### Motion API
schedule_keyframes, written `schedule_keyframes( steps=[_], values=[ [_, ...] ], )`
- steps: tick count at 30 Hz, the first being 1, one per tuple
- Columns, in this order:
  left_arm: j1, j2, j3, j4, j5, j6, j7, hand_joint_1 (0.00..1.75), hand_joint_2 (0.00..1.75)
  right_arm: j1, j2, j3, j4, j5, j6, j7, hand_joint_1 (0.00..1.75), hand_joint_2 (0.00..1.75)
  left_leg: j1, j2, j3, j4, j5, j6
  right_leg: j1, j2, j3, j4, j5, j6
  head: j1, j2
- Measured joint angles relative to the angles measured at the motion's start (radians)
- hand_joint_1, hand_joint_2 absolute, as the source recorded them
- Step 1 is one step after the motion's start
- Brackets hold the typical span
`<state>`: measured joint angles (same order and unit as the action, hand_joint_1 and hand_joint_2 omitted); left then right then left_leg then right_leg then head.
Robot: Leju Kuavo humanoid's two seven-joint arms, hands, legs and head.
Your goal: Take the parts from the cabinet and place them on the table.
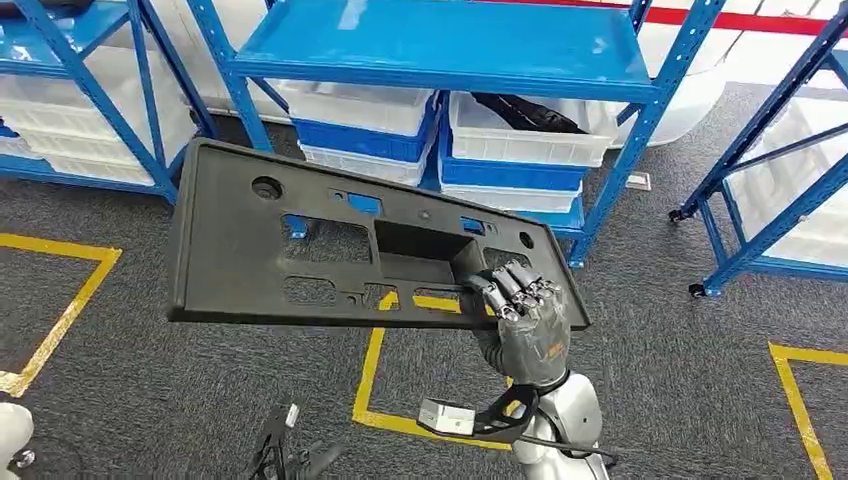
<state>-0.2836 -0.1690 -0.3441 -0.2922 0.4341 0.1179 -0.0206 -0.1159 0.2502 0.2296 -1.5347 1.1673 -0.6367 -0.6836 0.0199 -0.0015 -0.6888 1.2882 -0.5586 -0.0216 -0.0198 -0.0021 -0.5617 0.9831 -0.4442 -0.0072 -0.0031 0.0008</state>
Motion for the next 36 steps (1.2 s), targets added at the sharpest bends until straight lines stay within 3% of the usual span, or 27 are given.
schedule_keyframes(
  steps=[1,2,3,4,6,8,10,12,13,14,15,17,18,19,20,23,24,25,26,27,28,29,31,33,34,35,36],
  values=[
    [-0.001,0.001,0.002,0.0,-0.002,0.0,0.0,0.0,1.75,0.0,0.0,0.0,0.002,-0.002,0.0,0.0,1.75,1.75,0.002,0.0,0.046,-0.066,0.032,-0.001,-0.001,0.0,-0.006,0.003,0.003,0.004,0.0,0.0],
    [-0.001,0.001,0.005,-0.002,-0.003,-0.002,-0.002,0.0,1.75,0.0,0.0,0.0,0.003,-0.007,0.0,0.0,1.75,1.75,0.005,0.0,0.119,-0.174,0.062,0.0,-0.002,0.0,-0.011,0.009,0.006,0.009,0.0,0.0],
    [-0.003,0.0,0.006,-0.003,-0.005,-0.003,-0.003,0.0,1.75,-0.001,0.0,0.0,0.003,-0.011,0.0,0.0,1.75,1.75,0.007,-0.002,0.168,-0.251,0.059,0.001,-0.001,-0.001,-0.015,0.014,0.008,0.012,0.0,0.0],
    [-0.006,-0.003,0.008,-0.003,-0.005,-0.003,-0.004,0.0,1.75,-0.002,0.0,0.0,0.003,-0.016,0.0,0.0,1.75,1.75,0.001,-0.005,0.187,-0.282,0.049,0.003,0.008,-0.001,-0.024,0.018,0.011,0.017,0.0,0.0],
    [-0.007,-0.003,0.012,-0.003,-0.007,-0.003,-0.005,0.0,1.75,-0.004,0.0,0.002,0.003,-0.016,0.0,0.0,1.75,1.75,-0.003,-0.007,0.173,-0.282,0.052,0.01,0.007,-0.002,-0.031,0.018,0.024,0.036,0.0,0.0],
    [-0.006,-0.004,0.016,-0.003,-0.015,-0.004,-0.005,0.0,1.75,-0.004,0.0,0.001,0.004,-0.017,0.0,0.0,1.75,1.75,-0.008,-0.004,0.164,-0.287,0.066,0.032,0.011,0.0,-0.035,0.016,0.036,0.055,0.002,0.0],
    [-0.012,-0.006,0.021,-0.003,-0.019,-0.006,-0.005,0.0,1.75,-0.004,-0.002,0.001,0.004,-0.021,0.0,0.0,1.75,1.75,-0.005,0.002,0.147,-0.296,0.09,0.066,0.007,0.002,-0.076,0.089,-0.036,0.043,0.005,0.0],
    [-0.012,-0.007,0.024,-0.003,-0.023,-0.006,-0.005,0.0,1.75,-0.004,-0.003,0.0,0.006,-0.024,0.0,0.0,1.75,1.75,-0.008,0.004,0.126,-0.295,0.104,0.071,0.006,0.002,-0.122,0.223,-0.114,0.032,0.009,0.0],
    [-0.012,-0.007,0.026,-0.003,-0.024,-0.006,-0.005,0.0,1.75,-0.004,-0.005,0.0,0.007,-0.025,0.0,0.0,1.75,1.75,-0.01,0.005,0.11,-0.294,0.115,0.072,0.007,0.002,-0.15,0.313,-0.149,0.034,0.009,0.0],
    [-0.012,-0.007,0.027,-0.003,-0.024,-0.006,-0.005,0.0,1.75,-0.004,-0.007,0.0,0.008,-0.026,0.0,0.0,1.75,1.75,-0.01,0.006,0.096,-0.294,0.125,0.071,0.007,0.002,-0.149,0.345,-0.146,0.043,0.01,0.0],
    [-0.012,-0.007,0.028,-0.003,-0.024,-0.006,-0.005,0.0,1.75,-0.004,-0.007,-0.001,0.009,-0.026,0.0,0.0,1.75,1.75,-0.011,0.007,0.086,-0.293,0.133,0.069,0.007,0.002,-0.125,0.324,-0.126,0.054,0.01,0.0],
    [-0.012,-0.007,0.029,-0.003,-0.024,-0.006,-0.005,0.0,1.75,-0.005,-0.008,0.0,0.009,-0.026,0.0,0.0,1.75,1.75,-0.011,0.006,0.069,-0.291,0.147,0.063,0.006,0.001,-0.016,0.168,-0.064,0.069,0.01,0.0],
    [-0.012,-0.008,0.029,-0.003,-0.024,-0.006,-0.005,0.0,1.75,-0.005,-0.008,0.0,0.009,-0.026,0.0,0.0,1.75,1.75,-0.011,0.006,0.064,-0.288,0.153,0.057,0.004,0.001,0.052,0.061,-0.056,0.065,0.011,0.0],
    [-0.012,-0.007,0.029,-0.003,-0.024,-0.006,-0.005,0.0,1.75,-0.006,-0.008,0.0,0.01,-0.026,0.0,0.0,1.75,1.75,-0.015,0.005,0.058,-0.286,0.157,0.052,0.007,0.002,0.08,0.01,-0.078,0.054,0.01,0.0],
    [-0.013,-0.007,0.029,-0.004,-0.024,-0.006,-0.005,0.0,1.75,-0.005,-0.008,0.0,0.009,-0.026,0.0,0.0,1.75,1.75,-0.015,0.005,0.056,-0.288,0.166,0.045,0.016,0.004,0.089,0.002,-0.075,0.046,0.006,0.0],
    [-0.012,-0.008,0.029,-0.004,-0.024,-0.009,-0.005,0.0,1.75,-0.006,-0.008,0.0,0.01,-0.03,0.0,0.0,1.75,1.75,-0.015,0.004,0.053,-0.289,0.182,0.031,0.015,0.004,0.068,0.004,-0.064,0.03,0.008,0.0],
    [-0.012,-0.007,0.03,-0.004,-0.025,-0.009,-0.005,0.0,1.75,-0.009,-0.008,0.0,0.012,-0.035,0.0,0.0,1.75,1.75,-0.008,0.002,0.041,-0.278,0.167,0.025,-0.002,0.001,0.066,0.001,-0.052,0.014,0.009,0.0],
    [-0.012,-0.007,0.032,-0.004,-0.025,-0.01,-0.005,0.0,1.75,-0.012,-0.008,0.0,0.013,-0.039,0.0,0.0,1.75,1.75,-0.009,0.002,0.029,-0.25,0.125,0.02,0.0,0.002,0.056,0.001,-0.045,0.002,0.006,0.0],
    [-0.012,-0.006,0.035,-0.004,-0.025,-0.014,-0.005,0.0,1.75,-0.014,-0.008,0.002,0.015,-0.053,0.0,0.0,1.75,1.75,-0.007,0.001,0.007,-0.179,0.057,0.015,0.002,0.001,0.045,0.002,-0.034,-0.012,0.005,0.0],
    [-0.012,-0.006,0.036,-0.004,-0.026,-0.017,-0.005,0.0,1.75,-0.017,-0.008,0.002,0.018,-0.061,0.0,0.0,1.75,1.75,-0.007,0.0,-0.009,-0.127,0.022,0.012,0.003,0.0,0.038,0.002,-0.029,-0.011,0.005,0.0],
    [-0.012,-0.005,0.04,-0.004,-0.027,-0.021,-0.005,0.0,1.75,-0.021,-0.009,0.002,0.024,-0.074,0.0,0.0,1.75,1.75,-0.006,0.0,-0.037,-0.028,-0.023,0.006,0.005,0.0,0.024,0.003,-0.019,-0.011,0.004,0.0],
    [-0.011,-0.005,0.044,-0.004,-0.028,-0.021,-0.005,0.0,1.75,-0.025,-0.011,0.002,0.029,-0.08,0.0,0.0,1.75,1.75,-0.006,0.0,-0.042,0.014,-0.027,0.003,0.007,-0.001,0.015,0.004,-0.012,-0.012,0.005,0.0],
    [-0.012,-0.005,0.048,-0.004,-0.034,-0.022,-0.005,0.0,1.75,-0.031,-0.014,0.002,0.037,-0.085,0.0,0.0,1.75,1.75,-0.004,0.0,0.001,-0.024,0.015,0.004,0.007,-0.001,-0.001,0.009,-0.003,-0.006,0.005,0.0],
    [-0.013,-0.005,0.053,-0.004,-0.037,-0.024,-0.005,0.0,1.75,-0.035,-0.016,0.002,0.041,-0.102,0.0,0.0,1.75,1.75,-0.003,0.0,0.126,-0.205,0.078,0.012,0.007,0.0,-0.015,0.02,0.002,-0.003,0.005,0.0],
    [-0.014,-0.005,0.055,-0.005,-0.037,-0.024,-0.005,0.0,1.75,-0.036,-0.016,0.002,0.041,-0.105,0.0,0.0,1.75,1.75,-0.003,-0.001,0.154,-0.262,0.063,0.015,0.007,0.0,-0.017,0.023,0.003,-0.002,0.005,0.0],
    [-0.016,-0.005,0.056,-0.005,-0.037,-0.024,-0.005,0.0,1.75,-0.04,-0.018,0.001,0.042,-0.108,0.0,0.0,1.75,1.75,-0.011,-0.004,0.169,-0.28,0.058,0.021,0.014,-0.001,-0.028,0.025,0.008,0.007,0.006,0.0],
    [-0.016,-0.005,0.058,-0.005,-0.037,-0.024,-0.005,0.0,1.75,-0.044,-0.02,0.002,0.044,-0.108,0.0,0.0,1.75,1.75,-0.014,-0.005,0.16,-0.276,0.066,0.029,0.011,-0.001,-0.029,0.025,0.015,0.016,0.006,0.0]
  ],
)
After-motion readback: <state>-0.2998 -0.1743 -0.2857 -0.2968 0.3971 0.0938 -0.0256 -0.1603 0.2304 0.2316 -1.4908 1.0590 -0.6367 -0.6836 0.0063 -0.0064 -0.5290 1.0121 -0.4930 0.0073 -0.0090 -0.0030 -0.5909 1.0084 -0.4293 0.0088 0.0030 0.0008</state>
